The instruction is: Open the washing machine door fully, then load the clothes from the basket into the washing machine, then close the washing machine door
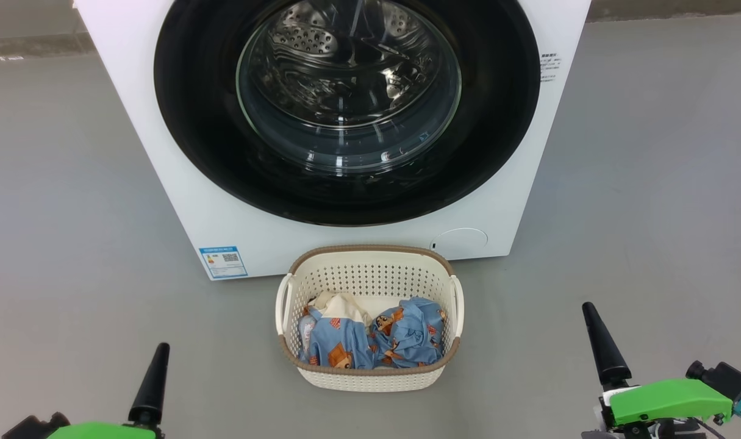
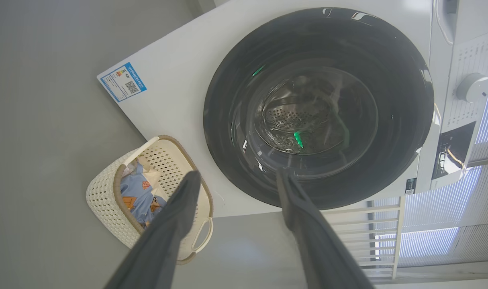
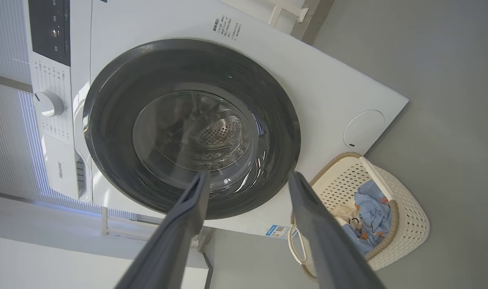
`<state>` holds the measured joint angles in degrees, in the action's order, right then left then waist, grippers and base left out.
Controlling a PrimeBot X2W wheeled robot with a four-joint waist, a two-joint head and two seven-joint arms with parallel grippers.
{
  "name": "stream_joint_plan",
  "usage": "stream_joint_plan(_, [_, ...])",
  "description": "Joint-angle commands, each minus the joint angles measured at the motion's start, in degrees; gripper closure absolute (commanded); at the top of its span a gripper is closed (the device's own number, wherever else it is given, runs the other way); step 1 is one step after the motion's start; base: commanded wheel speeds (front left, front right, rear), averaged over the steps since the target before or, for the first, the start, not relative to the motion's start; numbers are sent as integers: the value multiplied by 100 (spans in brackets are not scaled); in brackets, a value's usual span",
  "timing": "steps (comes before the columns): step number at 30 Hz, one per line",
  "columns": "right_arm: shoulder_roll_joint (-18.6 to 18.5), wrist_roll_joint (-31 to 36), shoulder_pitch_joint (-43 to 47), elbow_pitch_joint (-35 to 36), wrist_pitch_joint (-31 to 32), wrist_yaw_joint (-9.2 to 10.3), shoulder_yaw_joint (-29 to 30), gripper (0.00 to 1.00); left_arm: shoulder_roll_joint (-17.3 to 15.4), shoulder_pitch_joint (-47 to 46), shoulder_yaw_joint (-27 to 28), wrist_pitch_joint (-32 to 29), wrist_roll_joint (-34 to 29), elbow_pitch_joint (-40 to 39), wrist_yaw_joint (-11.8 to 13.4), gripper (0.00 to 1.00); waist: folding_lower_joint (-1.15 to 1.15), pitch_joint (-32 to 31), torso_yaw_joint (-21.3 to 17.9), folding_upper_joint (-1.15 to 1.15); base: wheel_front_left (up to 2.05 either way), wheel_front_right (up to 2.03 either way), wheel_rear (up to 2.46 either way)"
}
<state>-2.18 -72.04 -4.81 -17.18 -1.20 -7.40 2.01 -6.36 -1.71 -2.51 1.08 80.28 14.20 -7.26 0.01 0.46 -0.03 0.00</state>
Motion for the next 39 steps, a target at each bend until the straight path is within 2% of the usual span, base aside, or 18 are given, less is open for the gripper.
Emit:
stream_joint_plan(1, [-71, 206, -333, 180, -67, -3, -127, 0, -155, -301, 53, 69, -168, -185, -12, 0, -1, 1, 1, 0, 0, 0, 0])
stream_joint_plan(25, [-46, 1981, -580, 92, -469, -5, -299, 0, -361, -446, -136, 475, -1774, -23, -15, 0, -1, 4, -14, 0, 0, 0, 0])
stream_joint_plan(39, [-35, 2978, -734, -93, -674, -6, -271, 0, -456, -519, -215, 694, -2506, 56, 2, 0, -1, 10, -30, 0, 0, 0, 0])
